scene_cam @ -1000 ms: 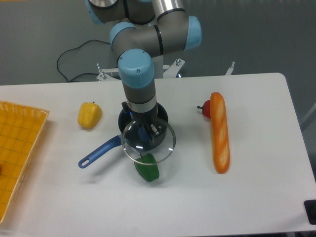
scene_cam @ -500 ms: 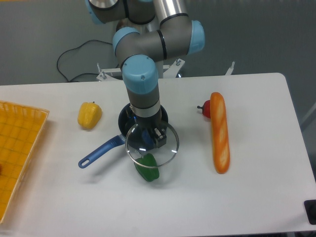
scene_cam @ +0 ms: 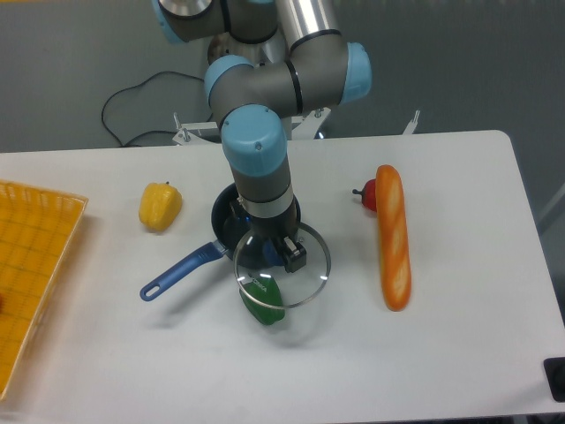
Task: Place the lid on the table
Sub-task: 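Lift the glass lid off the saucepan and carry it toward the baguette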
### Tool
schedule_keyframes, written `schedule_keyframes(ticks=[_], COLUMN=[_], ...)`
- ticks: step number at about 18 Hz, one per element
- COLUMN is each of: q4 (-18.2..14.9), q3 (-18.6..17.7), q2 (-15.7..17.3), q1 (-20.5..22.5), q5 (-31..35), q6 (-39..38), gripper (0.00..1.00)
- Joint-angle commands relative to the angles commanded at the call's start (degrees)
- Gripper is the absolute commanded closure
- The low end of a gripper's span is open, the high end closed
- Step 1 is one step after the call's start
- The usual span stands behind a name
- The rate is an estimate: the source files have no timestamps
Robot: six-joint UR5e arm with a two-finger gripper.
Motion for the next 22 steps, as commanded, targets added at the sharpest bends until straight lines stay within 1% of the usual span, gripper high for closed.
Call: schedule_keyframes(ticks=[3, 12, 22], q4=[0.0, 0.18, 0.53], q3=[0.0, 0.09, 0.26], q2=[-0.18, -2.46, -3.96], q1=[0.36, 1.41, 2.82], q5=[0.09, 0.18, 0.18], q6=[0.09, -0.35, 0.26], gripper=[0.37, 0.37, 0.37])
